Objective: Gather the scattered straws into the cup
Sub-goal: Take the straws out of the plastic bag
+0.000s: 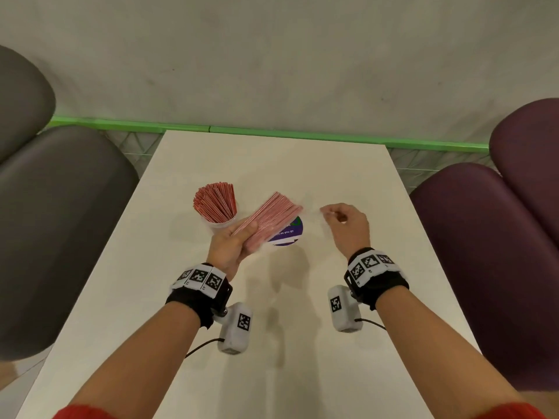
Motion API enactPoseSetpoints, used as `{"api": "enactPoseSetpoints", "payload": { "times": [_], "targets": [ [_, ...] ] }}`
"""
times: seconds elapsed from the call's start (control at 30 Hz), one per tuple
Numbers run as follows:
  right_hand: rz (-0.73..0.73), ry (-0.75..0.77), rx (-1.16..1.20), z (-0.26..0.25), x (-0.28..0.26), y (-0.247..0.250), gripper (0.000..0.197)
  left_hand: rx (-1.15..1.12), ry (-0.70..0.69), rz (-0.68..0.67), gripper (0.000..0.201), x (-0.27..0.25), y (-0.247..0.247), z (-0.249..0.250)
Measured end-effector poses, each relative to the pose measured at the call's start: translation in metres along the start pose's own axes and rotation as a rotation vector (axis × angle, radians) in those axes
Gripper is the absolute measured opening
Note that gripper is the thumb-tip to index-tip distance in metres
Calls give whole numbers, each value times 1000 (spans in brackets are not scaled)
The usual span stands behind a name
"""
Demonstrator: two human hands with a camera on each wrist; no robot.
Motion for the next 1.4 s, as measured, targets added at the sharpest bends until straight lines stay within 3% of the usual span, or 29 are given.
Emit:
{"api": "enactPoseSetpoints", "payload": {
  "times": [0.1, 0.2, 0.27, 0.37, 0.53, 0.67, 0.7, 0.8, 0.87, 0.93, 1.0, 1.07, 1.17, 1.23, 1.3, 1.4],
  "targets": [
    [162, 89, -111, -10, 4, 33, 18, -145, -6, 67, 36, 3, 12, 2],
    [314, 94, -150, -4, 5, 56, 22, -163, 8, 98, 21, 4, 13, 6],
    [343, 68, -91, 0, 3, 58, 20, -111, 9, 89, 10, 3, 6, 7],
    [275, 17, 38, 6, -1, 50, 22, -47, 19, 134, 13, 3, 3, 10],
    [215, -299, 401, 34, -9, 45, 49, 118, -128, 98, 25, 4, -2, 38],
    [145, -702, 758, 68, -23, 24, 33, 200, -185, 91, 29, 12, 7, 56],
    [116, -776, 760, 75, -28, 18, 33, 213, -193, 94, 32, 14, 11, 60],
    [-59, -955, 533, 91, -45, 0, 60, 268, -237, 98, 32, 20, 19, 70],
    [-208, -1031, 548, 89, -58, -18, 67, 310, -253, 111, 34, 22, 21, 75],
    [-330, -1025, 665, 77, -65, -32, 57, 365, -261, 117, 40, 24, 20, 78],
    [-364, -929, 700, 67, -58, -35, 33, 413, -279, 110, 42, 24, 20, 82],
    [-277, -781, 653, 62, -41, -27, 16, 457, -308, 111, 42, 22, 21, 88],
    [-29, -613, 580, 60, -22, -4, 25, 538, -360, 132, 35, 18, 18, 99],
    [5, -615, 601, 63, -22, -4, 32, 593, -390, 156, 31, 16, 15, 107],
    [-82, -691, 625, 67, -30, -16, 33, 609, -404, 174, 28, 15, 12, 113],
    [-145, -749, 669, 72, -39, -26, 12, 633, -436, 174, 29, 11, 6, 127]
  ]
}}
Point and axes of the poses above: each hand's wrist, its own x-axis towards the middle knuckle, its own y-axis out of the back of the hand, z = x × y, the point moved 9 cm from there along x, towards the middle knuckle, and after that the axes turned 2 degrees about z, right-handed, at the moved point
